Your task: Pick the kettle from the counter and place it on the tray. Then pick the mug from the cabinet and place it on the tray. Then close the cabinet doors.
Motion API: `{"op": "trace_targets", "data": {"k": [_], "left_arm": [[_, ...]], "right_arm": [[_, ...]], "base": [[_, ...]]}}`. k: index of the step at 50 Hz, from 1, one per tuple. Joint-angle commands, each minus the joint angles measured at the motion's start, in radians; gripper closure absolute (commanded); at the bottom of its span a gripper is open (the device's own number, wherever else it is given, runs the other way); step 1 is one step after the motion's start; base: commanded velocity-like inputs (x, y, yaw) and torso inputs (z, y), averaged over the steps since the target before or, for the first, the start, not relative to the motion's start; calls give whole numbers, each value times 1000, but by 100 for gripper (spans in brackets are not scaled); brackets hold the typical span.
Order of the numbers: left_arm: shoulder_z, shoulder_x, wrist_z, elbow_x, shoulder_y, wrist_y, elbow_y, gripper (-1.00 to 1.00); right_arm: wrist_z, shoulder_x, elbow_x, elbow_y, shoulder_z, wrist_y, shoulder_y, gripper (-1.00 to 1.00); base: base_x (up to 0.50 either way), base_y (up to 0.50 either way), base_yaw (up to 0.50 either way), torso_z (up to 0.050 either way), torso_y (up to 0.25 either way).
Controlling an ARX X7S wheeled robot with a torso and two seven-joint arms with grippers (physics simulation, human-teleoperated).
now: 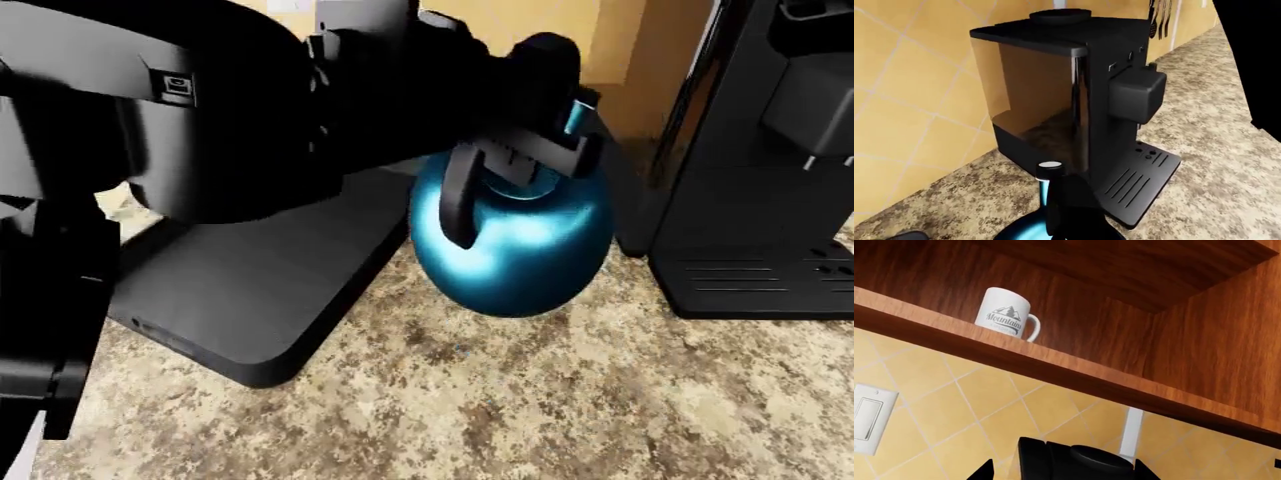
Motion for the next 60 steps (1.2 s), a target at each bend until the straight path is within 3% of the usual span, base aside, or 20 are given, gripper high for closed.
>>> {"op": "trace_targets", "data": {"k": [1, 10, 25, 44, 60], "left_arm": [[-50, -71, -41, 118, -126, 33, -79, 100], [17, -119, 159, 375, -161, 110, -231, 100], [168, -161, 361, 706, -113, 328, -313, 100], [257, -114, 453, 868, -59, 476, -520, 100], [267, -82, 477, 895, -62, 507, -621, 100]], "right_arm": [[5, 4, 2, 4, -10, -7, 3, -100], [26, 8, 31, 2, -9, 0, 16, -100], [37, 18, 42, 2, -16, -10, 10, -100], [37, 39, 45, 1, -21, -32, -7, -100], [30, 57, 29, -7, -18, -59, -45, -100]], "base": [[0, 0, 0, 0, 0], [0, 0, 0, 0, 0], [0, 0, 0, 0, 1], [0, 0, 0, 0, 1], [0, 0, 0, 1, 1]]}}
